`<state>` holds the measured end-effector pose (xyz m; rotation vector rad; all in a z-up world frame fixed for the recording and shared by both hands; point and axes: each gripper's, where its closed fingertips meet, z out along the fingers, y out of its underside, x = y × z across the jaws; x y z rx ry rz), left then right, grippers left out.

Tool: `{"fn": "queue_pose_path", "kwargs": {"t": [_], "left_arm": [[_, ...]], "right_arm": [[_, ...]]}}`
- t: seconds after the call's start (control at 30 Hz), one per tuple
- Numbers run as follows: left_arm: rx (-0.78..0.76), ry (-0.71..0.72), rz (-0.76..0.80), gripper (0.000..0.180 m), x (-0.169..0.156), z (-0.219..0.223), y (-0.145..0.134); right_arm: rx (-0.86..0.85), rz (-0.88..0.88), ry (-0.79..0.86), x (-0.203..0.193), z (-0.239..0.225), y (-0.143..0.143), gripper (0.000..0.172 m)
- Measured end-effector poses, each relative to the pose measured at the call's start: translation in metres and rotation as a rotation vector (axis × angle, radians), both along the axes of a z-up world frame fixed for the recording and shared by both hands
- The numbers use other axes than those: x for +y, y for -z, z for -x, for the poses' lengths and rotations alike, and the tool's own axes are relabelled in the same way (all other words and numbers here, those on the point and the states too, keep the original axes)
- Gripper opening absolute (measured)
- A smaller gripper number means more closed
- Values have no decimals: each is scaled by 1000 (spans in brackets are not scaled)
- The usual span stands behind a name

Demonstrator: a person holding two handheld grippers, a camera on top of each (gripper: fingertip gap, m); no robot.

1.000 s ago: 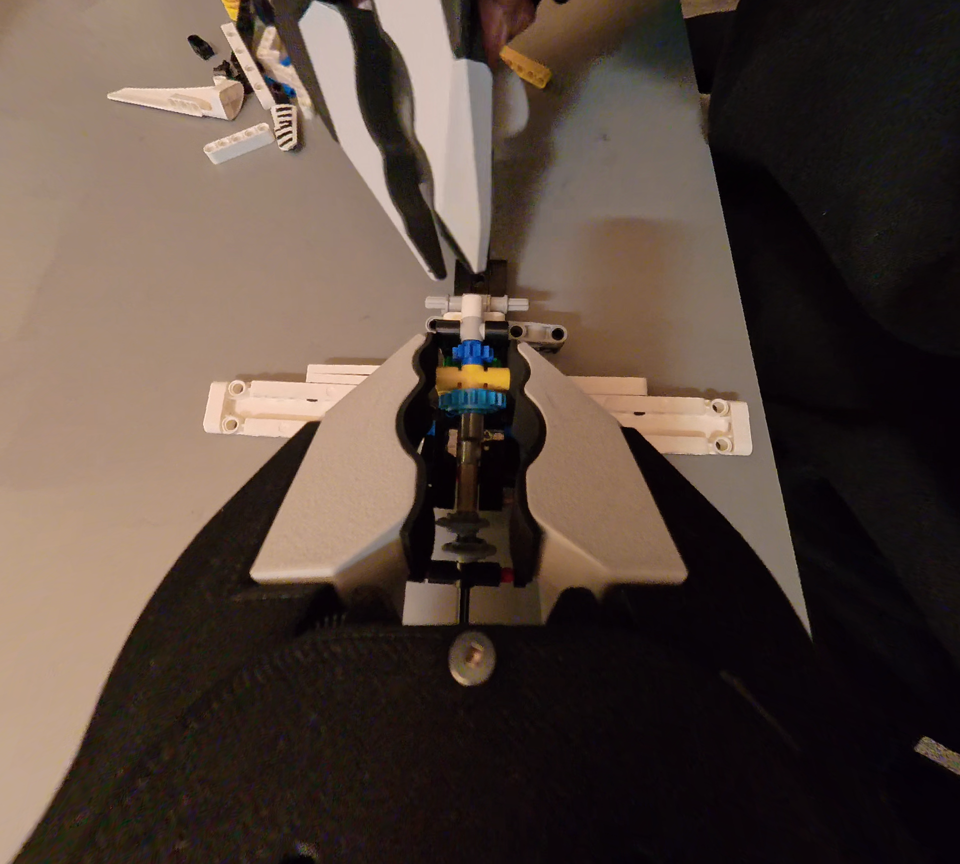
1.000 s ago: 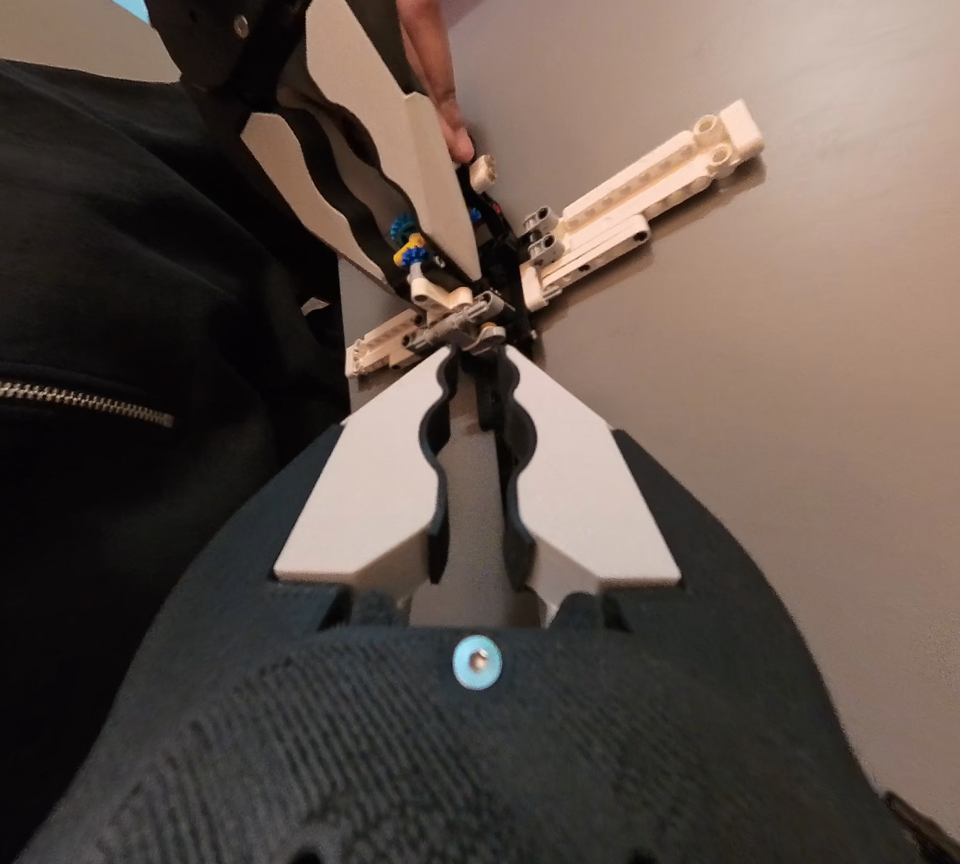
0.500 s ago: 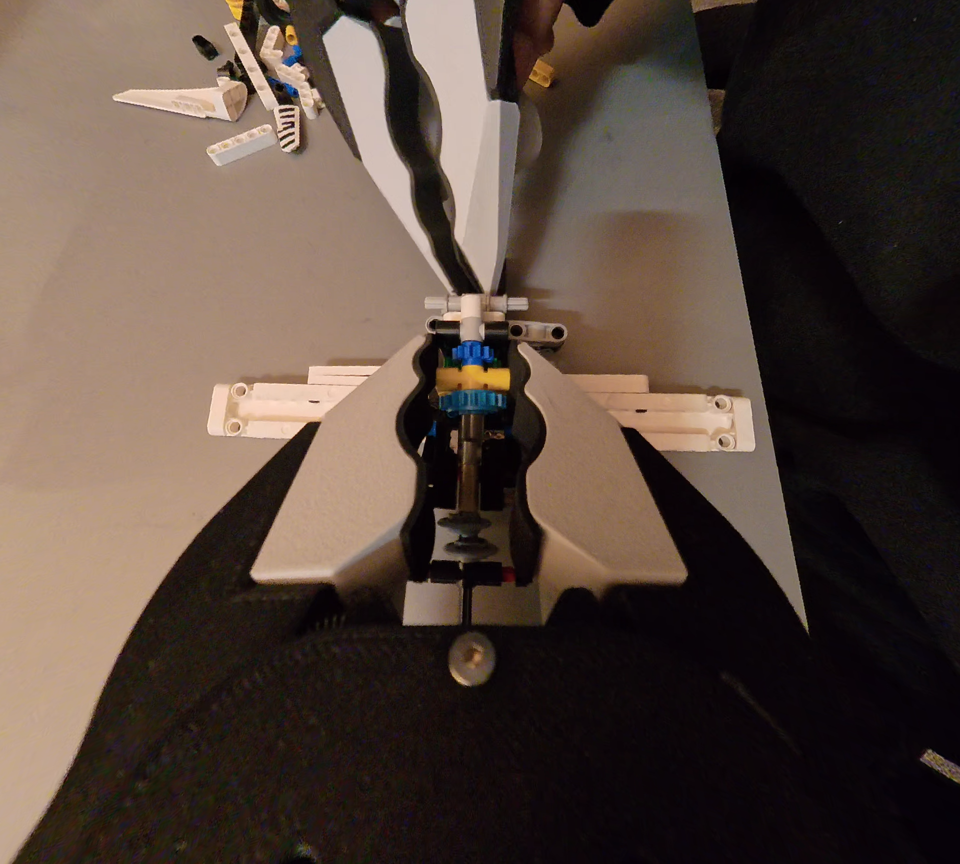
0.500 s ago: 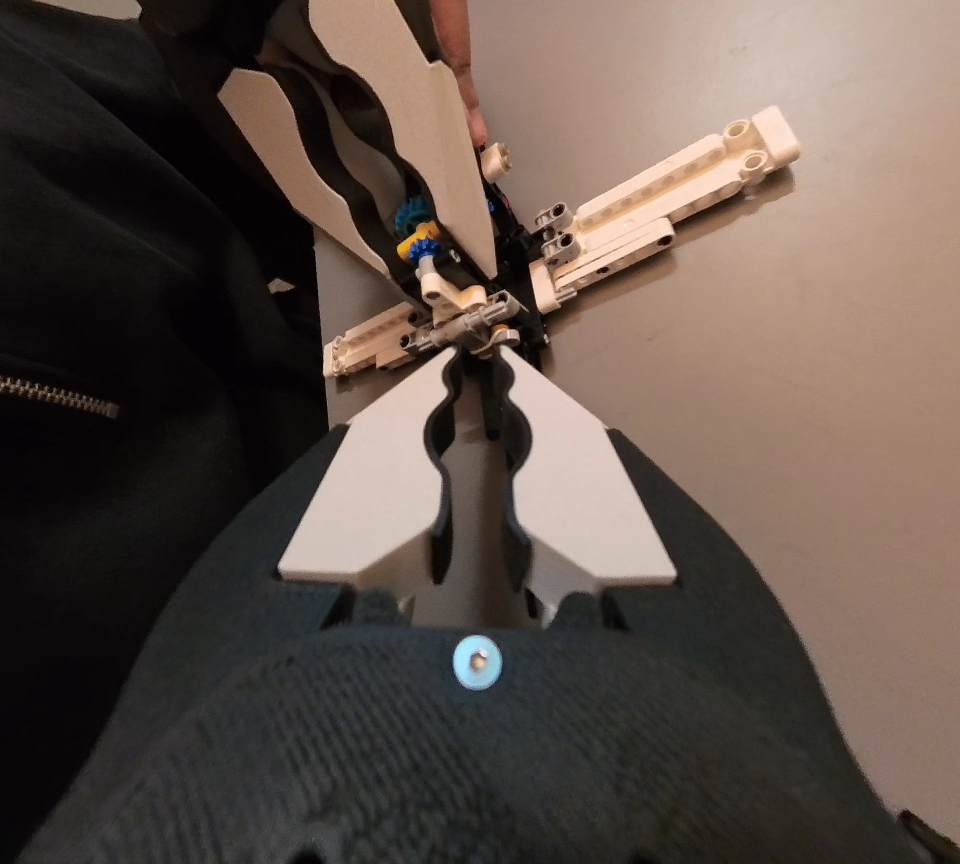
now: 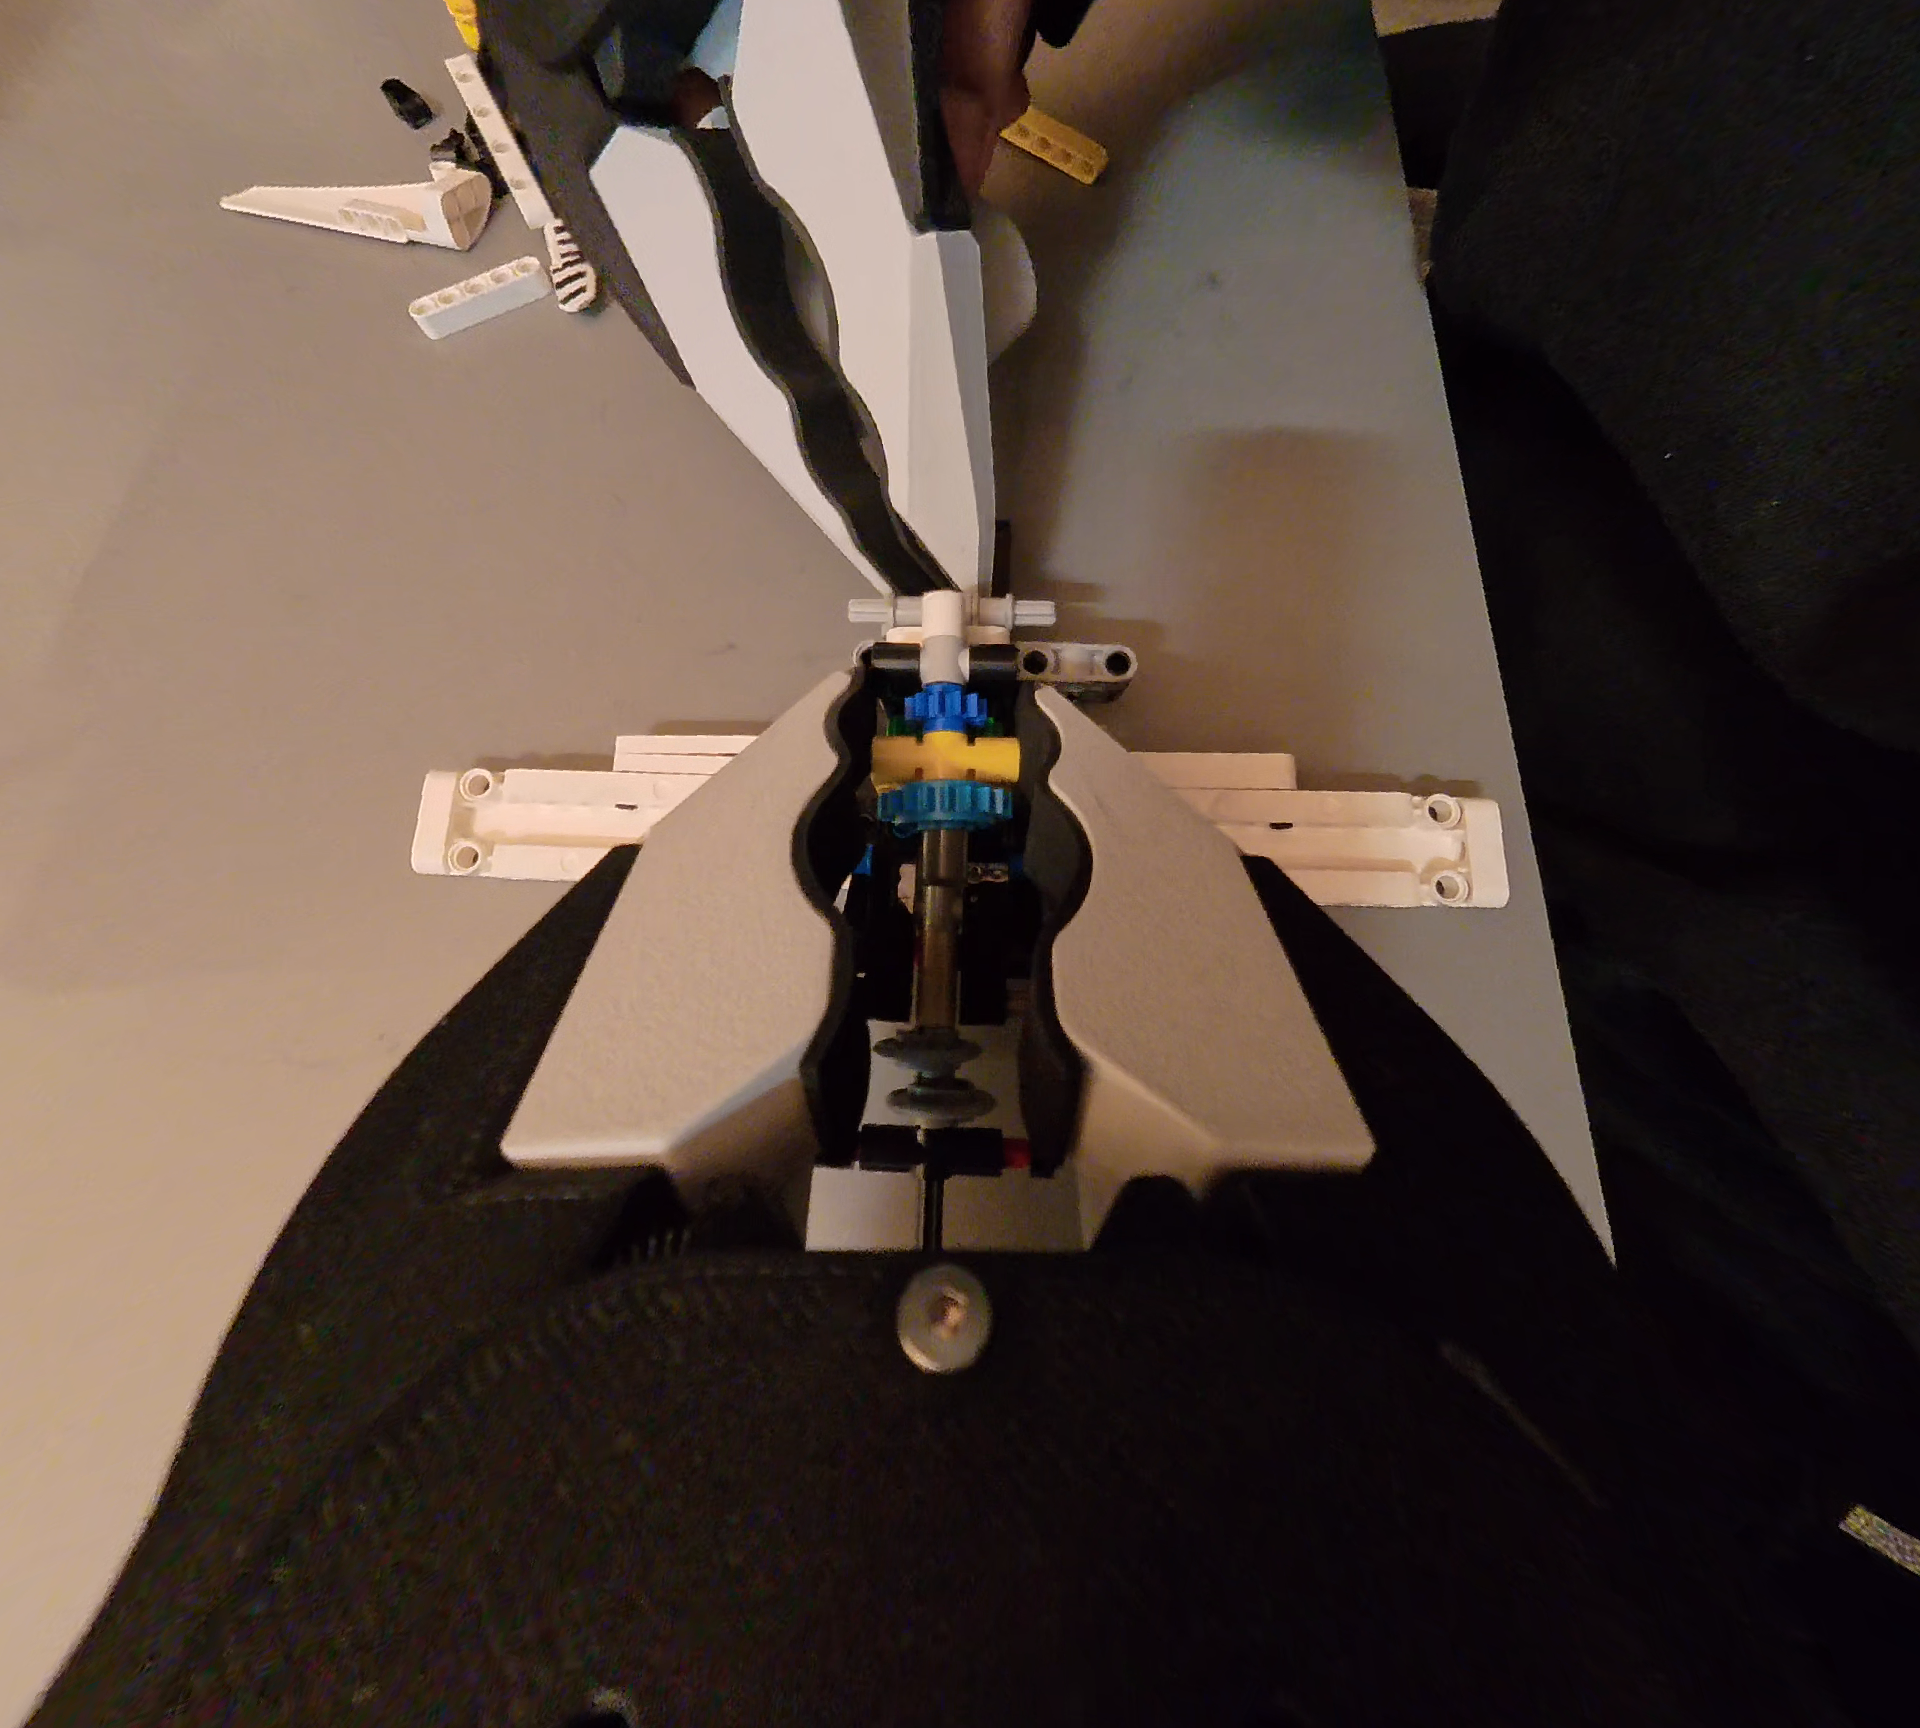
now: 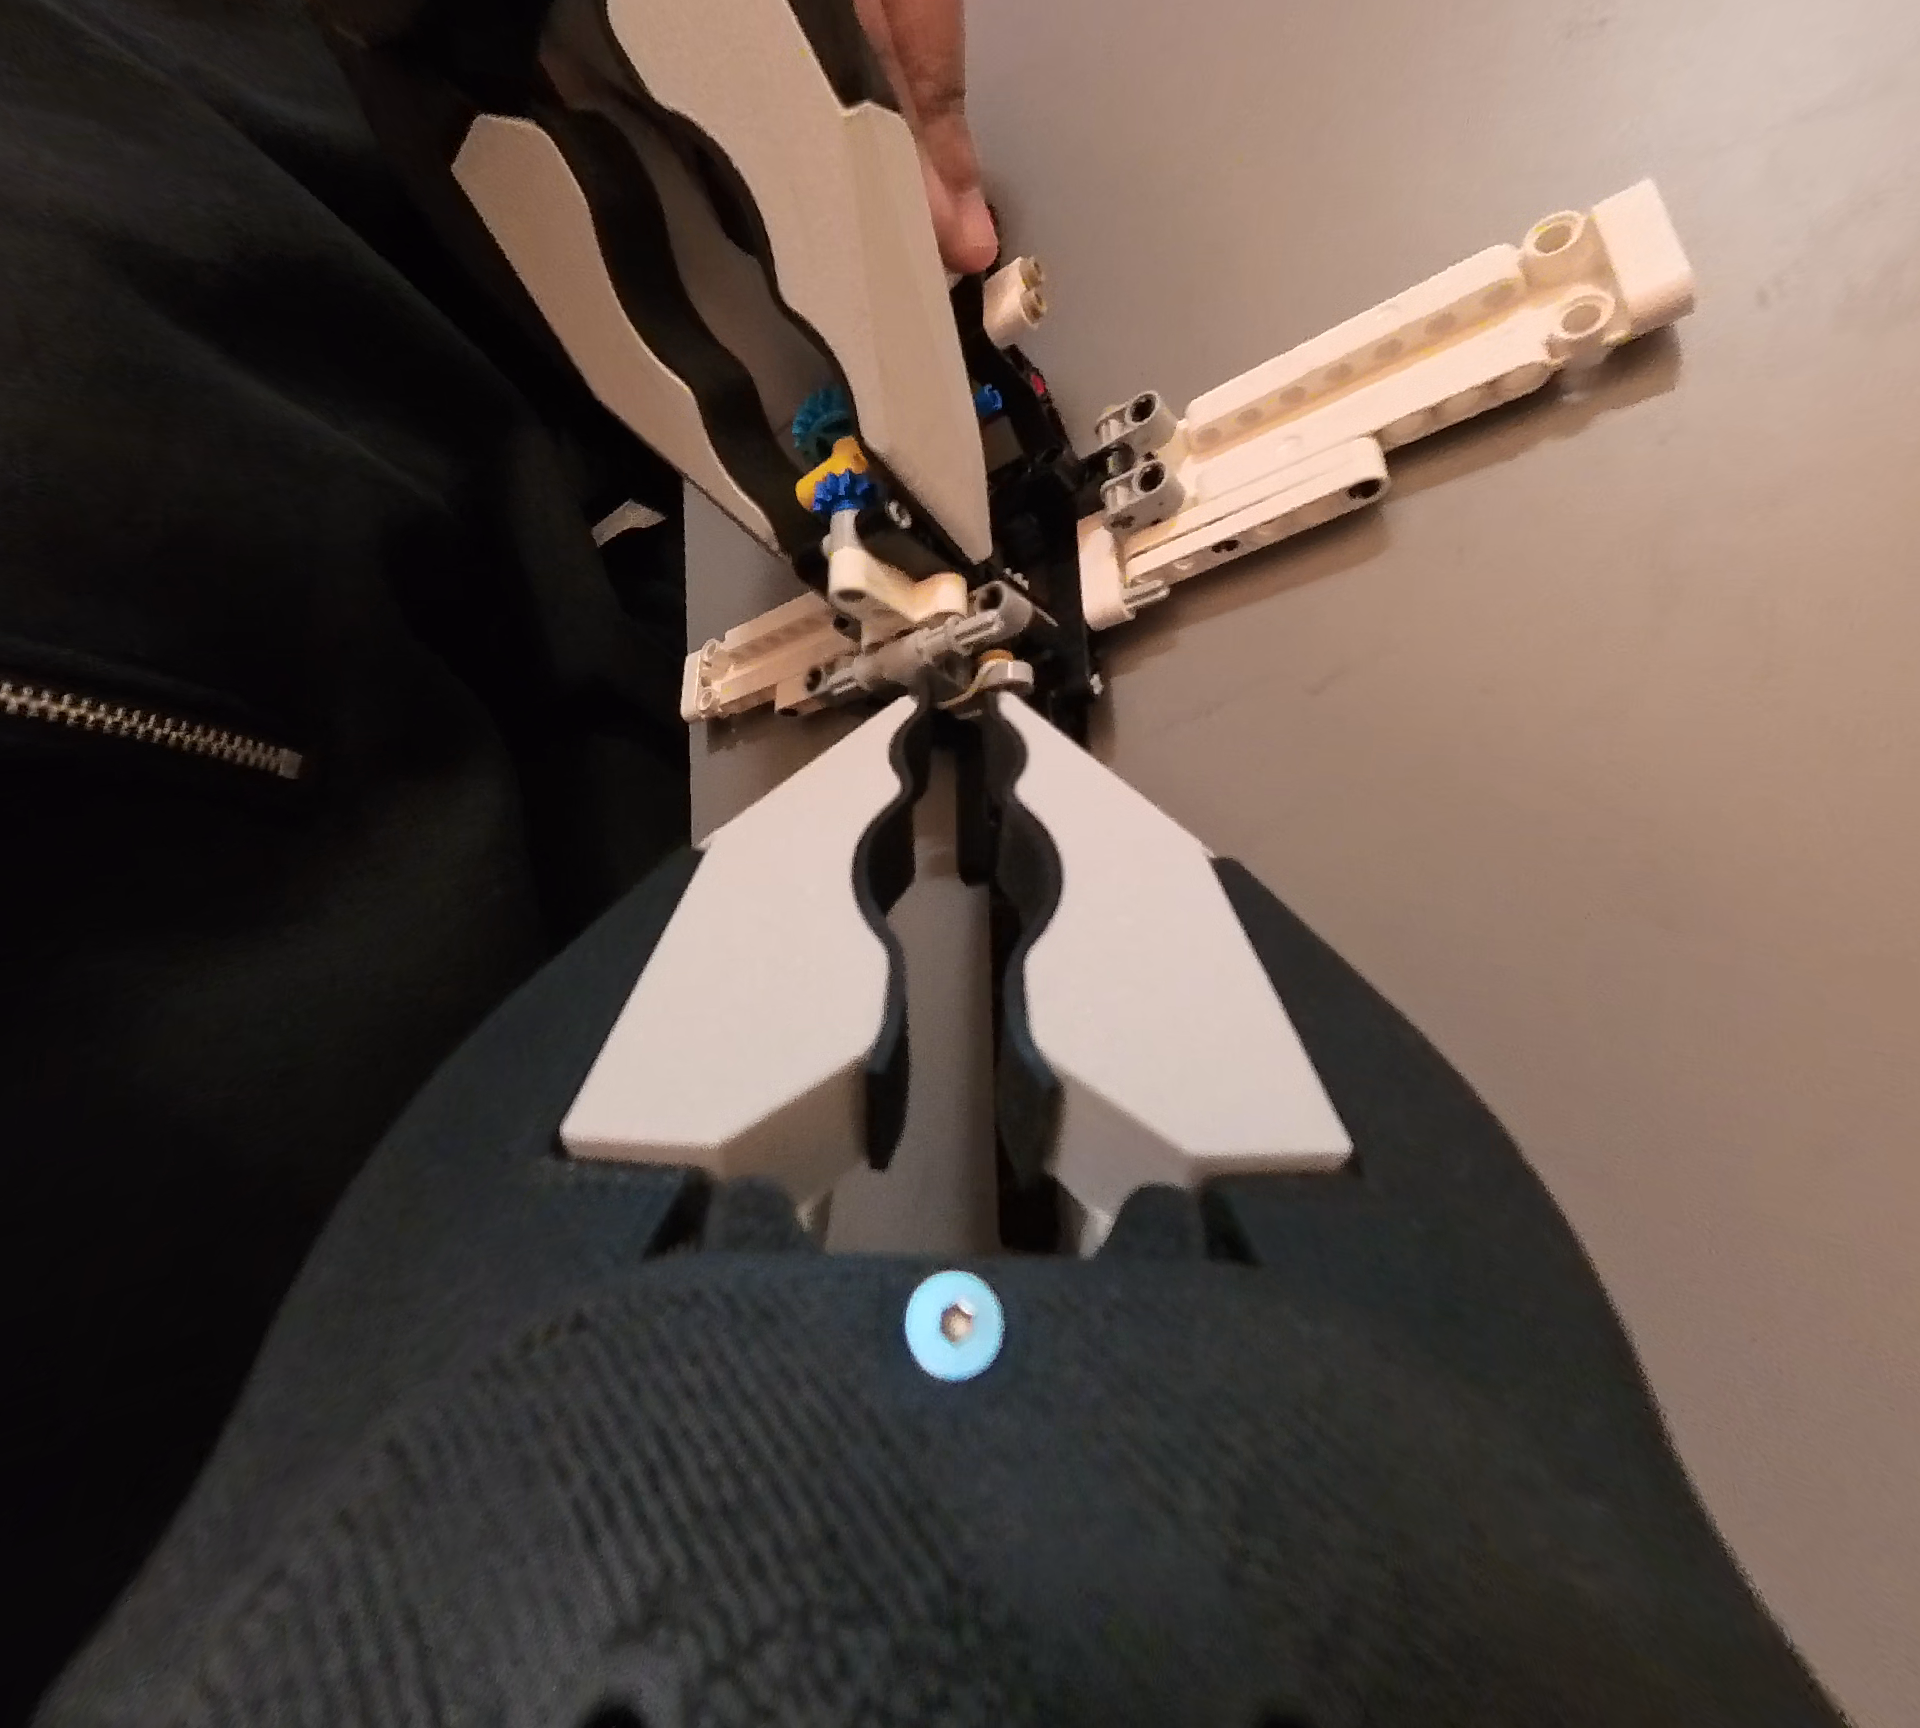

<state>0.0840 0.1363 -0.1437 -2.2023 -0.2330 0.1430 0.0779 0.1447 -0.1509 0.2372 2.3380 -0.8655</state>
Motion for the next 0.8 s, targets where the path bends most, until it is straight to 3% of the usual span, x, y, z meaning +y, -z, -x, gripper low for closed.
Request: {"fn": "queue_pose_path", "kwargs": {"t": [0.37, 0.8], "left_arm": [[6, 0, -9, 24, 1, 0, 0], [17, -2, 4, 24, 1, 0, 0]], "right_arm": [[-232, -107, -111, -1, 3, 2, 0], [-161, -133, -9, -1, 3, 4, 0]]}}
